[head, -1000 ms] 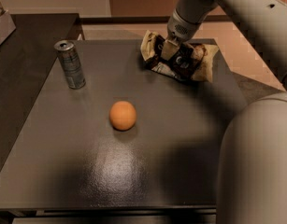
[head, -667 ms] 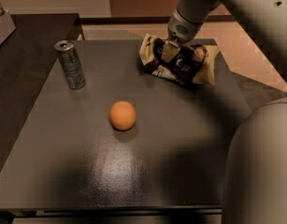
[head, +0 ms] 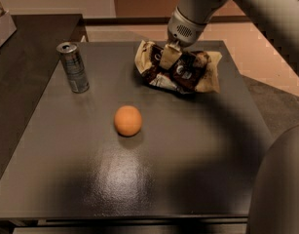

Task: Move brown chip bag near orange

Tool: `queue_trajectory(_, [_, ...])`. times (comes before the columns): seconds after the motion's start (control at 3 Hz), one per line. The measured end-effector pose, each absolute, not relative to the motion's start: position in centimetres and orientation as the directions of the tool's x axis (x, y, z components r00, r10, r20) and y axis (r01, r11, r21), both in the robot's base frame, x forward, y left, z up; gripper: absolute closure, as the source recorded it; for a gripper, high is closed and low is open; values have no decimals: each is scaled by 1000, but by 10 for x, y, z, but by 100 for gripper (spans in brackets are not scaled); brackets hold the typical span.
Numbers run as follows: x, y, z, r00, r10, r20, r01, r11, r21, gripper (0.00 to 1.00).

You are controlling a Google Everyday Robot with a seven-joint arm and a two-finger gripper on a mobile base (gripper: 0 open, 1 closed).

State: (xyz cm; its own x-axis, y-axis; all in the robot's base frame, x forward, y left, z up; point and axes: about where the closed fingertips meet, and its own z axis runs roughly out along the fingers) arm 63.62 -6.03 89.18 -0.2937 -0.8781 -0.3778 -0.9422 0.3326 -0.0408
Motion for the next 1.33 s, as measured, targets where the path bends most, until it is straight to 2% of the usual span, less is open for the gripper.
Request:
queue_trajectory(1.0, [593,-3,887,-219,-899,-379,-971,238,-3,100])
queue_trajectory(1.33, [584,3,882,-221,-900,-375,-971,237,3,82])
